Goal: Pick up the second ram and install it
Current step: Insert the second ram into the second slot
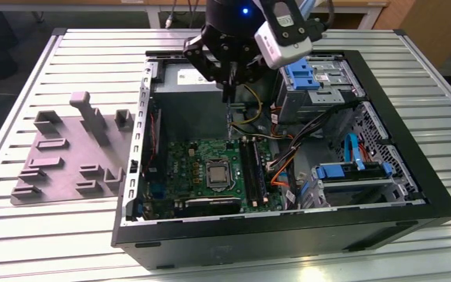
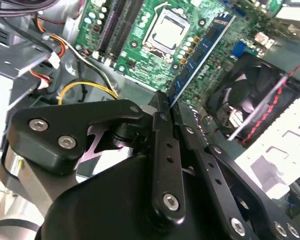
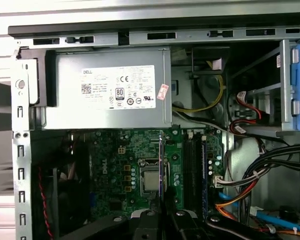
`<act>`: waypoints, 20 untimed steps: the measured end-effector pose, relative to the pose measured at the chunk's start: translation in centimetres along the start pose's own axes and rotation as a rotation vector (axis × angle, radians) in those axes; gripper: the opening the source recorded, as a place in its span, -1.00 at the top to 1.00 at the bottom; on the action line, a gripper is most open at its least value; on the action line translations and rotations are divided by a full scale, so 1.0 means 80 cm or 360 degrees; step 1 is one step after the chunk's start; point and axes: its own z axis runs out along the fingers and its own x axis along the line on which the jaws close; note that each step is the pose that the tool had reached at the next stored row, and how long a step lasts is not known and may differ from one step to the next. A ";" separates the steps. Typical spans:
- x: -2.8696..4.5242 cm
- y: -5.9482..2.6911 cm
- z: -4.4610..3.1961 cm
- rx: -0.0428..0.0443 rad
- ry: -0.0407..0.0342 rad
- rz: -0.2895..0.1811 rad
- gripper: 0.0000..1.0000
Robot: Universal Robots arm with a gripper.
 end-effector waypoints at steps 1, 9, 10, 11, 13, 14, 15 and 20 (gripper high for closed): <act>-0.0034 0.000 0.0004 0.0000 0.0000 0.0000 0.72; -0.0243 0.001 0.0021 0.0000 0.0000 0.0000 0.72; -0.0243 0.001 0.0021 0.0000 0.0000 0.0000 0.72; -0.0243 0.001 0.0021 0.0000 0.0000 0.0000 0.72; -0.0244 0.001 0.0022 0.0000 0.0000 0.0000 0.72; -0.0245 0.001 0.0023 0.0000 0.0000 0.0000 0.72; -0.0245 0.001 0.0023 0.0000 0.0000 0.0000 0.72; -0.0247 0.001 0.0025 0.0000 0.0000 0.0000 0.72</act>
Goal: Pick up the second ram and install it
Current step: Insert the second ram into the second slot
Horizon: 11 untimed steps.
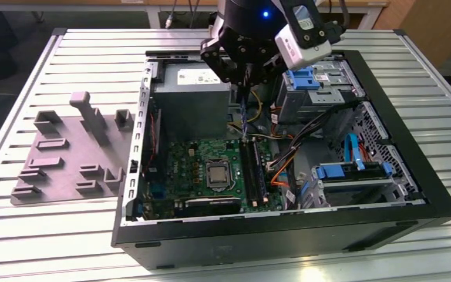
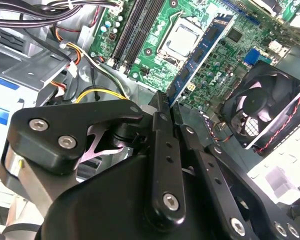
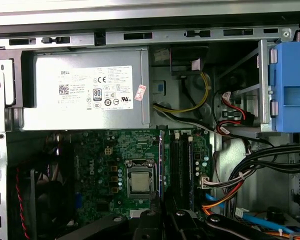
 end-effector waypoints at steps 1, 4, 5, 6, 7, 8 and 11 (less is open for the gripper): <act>0.0002 0.000 0.0001 -0.0001 -0.0001 0.0000 0.72; 0.0011 0.000 0.0009 -0.0004 -0.0023 -0.0004 0.72; 0.0011 0.000 0.0022 -0.0007 -0.0025 -0.0005 0.72; 0.0010 0.000 0.0042 -0.0009 -0.0025 -0.0005 0.72; 0.0009 0.000 0.0066 -0.0010 -0.0025 -0.0006 0.72; 0.0008 0.000 0.0088 -0.0010 -0.0025 -0.0006 0.72; 0.0002 0.000 0.0155 -0.0011 -0.0025 -0.0007 0.72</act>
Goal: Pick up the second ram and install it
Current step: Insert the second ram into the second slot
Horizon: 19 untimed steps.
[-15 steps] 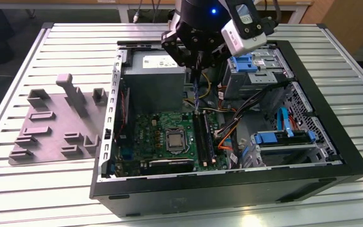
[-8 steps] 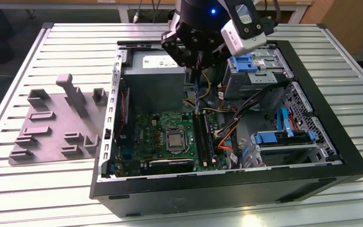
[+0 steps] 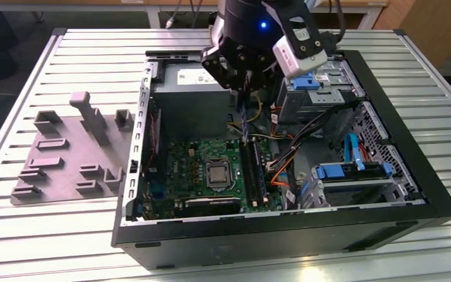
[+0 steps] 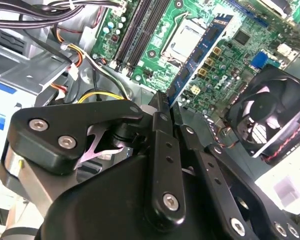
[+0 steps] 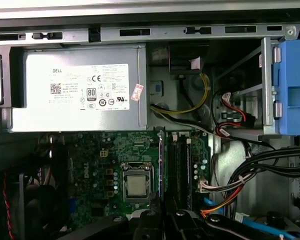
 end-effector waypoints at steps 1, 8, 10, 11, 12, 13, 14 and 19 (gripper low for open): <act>-0.0001 0.000 0.0022 0.0000 0.0000 0.0000 0.72; -0.0056 0.000 0.0181 0.0002 0.0000 -0.0016 0.72; -0.0098 0.001 0.0226 0.0003 0.0000 -0.0027 0.72; -0.0131 0.001 0.0247 0.0003 0.0000 -0.0029 0.72; -0.0172 0.001 0.0268 0.0003 0.0000 -0.0030 0.72; -0.0209 0.001 0.0289 0.0003 0.0000 -0.0030 0.72; -0.0238 0.001 0.0311 0.0003 0.0000 -0.0031 0.72; -0.0300 0.001 0.0423 0.0004 0.0000 -0.0068 0.72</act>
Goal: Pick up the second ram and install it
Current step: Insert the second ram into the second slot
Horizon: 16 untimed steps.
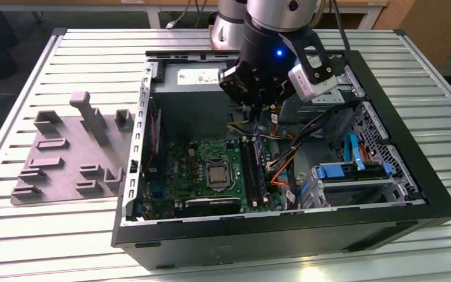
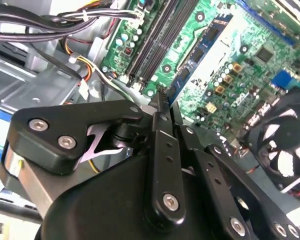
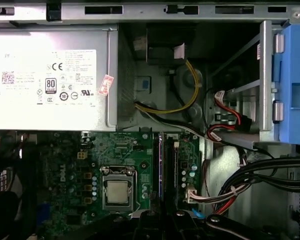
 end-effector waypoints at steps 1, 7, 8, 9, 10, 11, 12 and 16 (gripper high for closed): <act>-0.0001 0.000 0.0022 0.0001 0.0000 -0.0024 0.72; -0.0007 0.000 0.0159 0.0000 0.0000 -0.0005 0.72; -0.0007 -0.001 0.0181 0.0000 -0.0001 0.0010 0.72; -0.0008 -0.001 0.0206 -0.0001 -0.0002 0.0023 0.72; -0.0009 -0.002 0.0228 -0.0001 -0.0002 0.0031 0.72; -0.0010 -0.002 0.0251 -0.0001 -0.0002 0.0037 0.72; -0.0011 -0.003 0.0273 -0.0001 -0.0002 0.0040 0.72; -0.0014 -0.005 0.0365 -0.0002 -0.0002 0.0048 0.72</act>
